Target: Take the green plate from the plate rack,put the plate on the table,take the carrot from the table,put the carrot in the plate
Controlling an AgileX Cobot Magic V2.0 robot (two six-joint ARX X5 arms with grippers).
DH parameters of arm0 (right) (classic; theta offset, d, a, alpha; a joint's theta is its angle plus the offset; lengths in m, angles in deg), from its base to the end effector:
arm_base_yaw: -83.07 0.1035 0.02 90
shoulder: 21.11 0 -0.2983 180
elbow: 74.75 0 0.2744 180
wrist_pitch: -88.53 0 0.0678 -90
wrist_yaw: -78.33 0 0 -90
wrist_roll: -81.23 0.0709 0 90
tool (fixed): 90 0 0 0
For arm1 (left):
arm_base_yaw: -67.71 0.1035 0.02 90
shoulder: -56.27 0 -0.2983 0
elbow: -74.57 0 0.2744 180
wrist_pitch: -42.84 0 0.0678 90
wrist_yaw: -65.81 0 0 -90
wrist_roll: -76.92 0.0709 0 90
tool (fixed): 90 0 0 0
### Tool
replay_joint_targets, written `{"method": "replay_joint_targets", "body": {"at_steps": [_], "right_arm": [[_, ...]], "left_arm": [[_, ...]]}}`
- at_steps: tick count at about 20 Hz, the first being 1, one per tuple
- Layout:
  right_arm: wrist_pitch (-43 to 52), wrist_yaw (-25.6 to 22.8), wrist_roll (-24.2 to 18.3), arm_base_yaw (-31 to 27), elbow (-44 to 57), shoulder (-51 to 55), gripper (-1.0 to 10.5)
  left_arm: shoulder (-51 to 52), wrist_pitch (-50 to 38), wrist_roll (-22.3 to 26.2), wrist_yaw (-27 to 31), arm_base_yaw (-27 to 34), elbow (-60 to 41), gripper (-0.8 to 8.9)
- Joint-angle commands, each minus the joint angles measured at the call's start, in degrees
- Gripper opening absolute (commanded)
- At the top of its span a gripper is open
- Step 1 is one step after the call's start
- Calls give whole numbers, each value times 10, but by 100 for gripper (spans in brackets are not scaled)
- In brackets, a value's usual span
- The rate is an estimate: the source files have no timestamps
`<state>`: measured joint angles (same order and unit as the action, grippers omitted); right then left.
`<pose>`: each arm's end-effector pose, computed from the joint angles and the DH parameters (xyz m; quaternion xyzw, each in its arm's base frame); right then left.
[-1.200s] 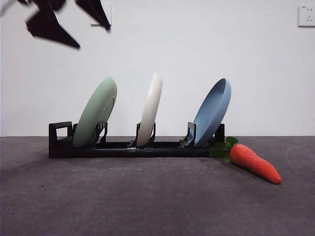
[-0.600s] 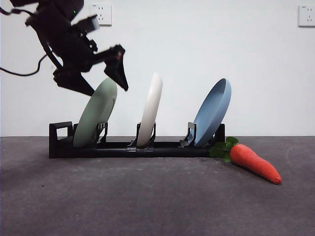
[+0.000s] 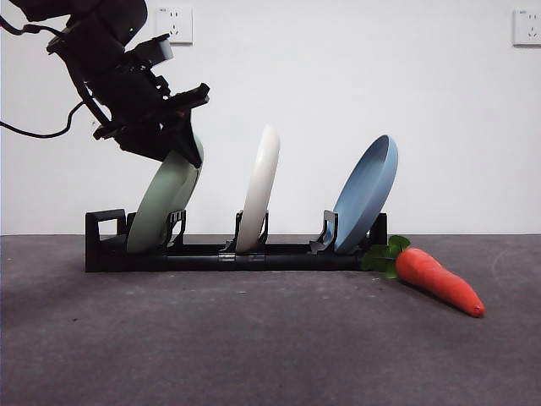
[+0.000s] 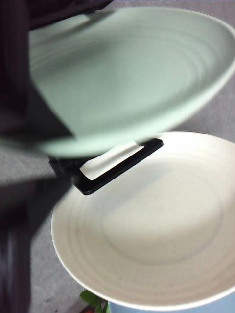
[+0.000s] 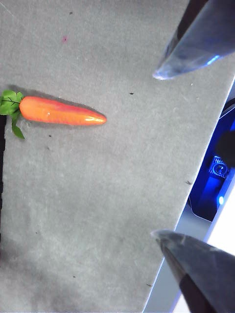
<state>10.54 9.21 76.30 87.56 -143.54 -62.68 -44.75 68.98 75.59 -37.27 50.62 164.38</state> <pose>0.1233 0.0350 0.3231 0.0231 0.4154 0.2165 0.8832 0.4302 -0.1490 0.2599 0.0006 0.3228 -0.2428 0.9148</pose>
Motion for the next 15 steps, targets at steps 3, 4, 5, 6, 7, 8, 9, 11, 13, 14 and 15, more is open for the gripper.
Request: {"method": "replay_joint_targets", "body": {"at_steps": [3,4,5,6,7,8,9,11,13,14,15], "right_arm": [[1,0,4,0,-1,0,689],[1,0,4,0,-1,0,689],[1,0,4,0,-1,0,689],[1,0,4,0,-1,0,689],[1,0,4,0,-1,0,690],[1,0,4,0,-1,0,689],[1,0,4,0,-1,0,690],[1,0,4,0,-1,0,690],[2,0,4,0,-1,0,689],[2,1,4,0,-1,0,689],[1,1,4,0,-1,0,689]], "left_arm": [[32,-7,-6,-9,1,2,-8],[41,-6,-7,-9,4,2,-8],[49,-6,-11,-10,5,2,-8],[60,-5,-19,-10,6,2,-8],[72,-4,-21,-12,7,2,-8],[87,-1,-21,-19,7,2,-8],[103,2,-21,-25,7,2,-8],[146,27,-19,-41,7,2,-8],[200,75,-3,-52,-5,2,-8],[231,107,21,-50,-18,2,-8],[257,137,45,-44,-33,2,-7]]}}
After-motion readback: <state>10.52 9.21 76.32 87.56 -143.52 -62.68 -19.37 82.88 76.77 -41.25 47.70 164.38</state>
